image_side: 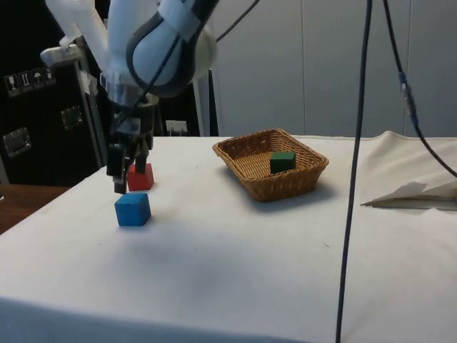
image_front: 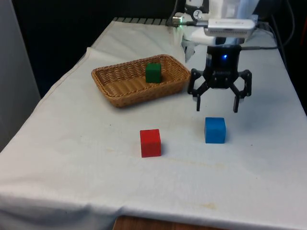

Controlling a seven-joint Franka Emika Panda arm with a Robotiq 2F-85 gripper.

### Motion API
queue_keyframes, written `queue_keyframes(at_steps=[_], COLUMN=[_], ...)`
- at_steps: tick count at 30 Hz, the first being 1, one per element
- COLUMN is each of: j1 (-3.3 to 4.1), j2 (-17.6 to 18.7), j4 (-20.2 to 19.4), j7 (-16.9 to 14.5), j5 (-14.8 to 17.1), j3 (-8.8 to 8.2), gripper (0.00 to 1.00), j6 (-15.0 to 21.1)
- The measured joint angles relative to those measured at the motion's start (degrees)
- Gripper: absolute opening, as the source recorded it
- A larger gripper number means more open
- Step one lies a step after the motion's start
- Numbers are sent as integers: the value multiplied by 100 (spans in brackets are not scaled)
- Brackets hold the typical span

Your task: Pick up exactly two blocks and place them into the basket.

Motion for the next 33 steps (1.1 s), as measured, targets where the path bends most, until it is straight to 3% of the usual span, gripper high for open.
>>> queue_keyframes(at_steps=[4,7,14,20,33], j1=[-52,-57,-63,-63,-69], j2=[281,321,401,584,888], j4=[229,264,292,390,636], j7=[-223,-252,-590,-751,-751], j5=[246,286,791,1020,1054], j3=[-17,-17,29,40,40], gripper=[100,100,100,100,100], j6=[0,0,0,6,0])
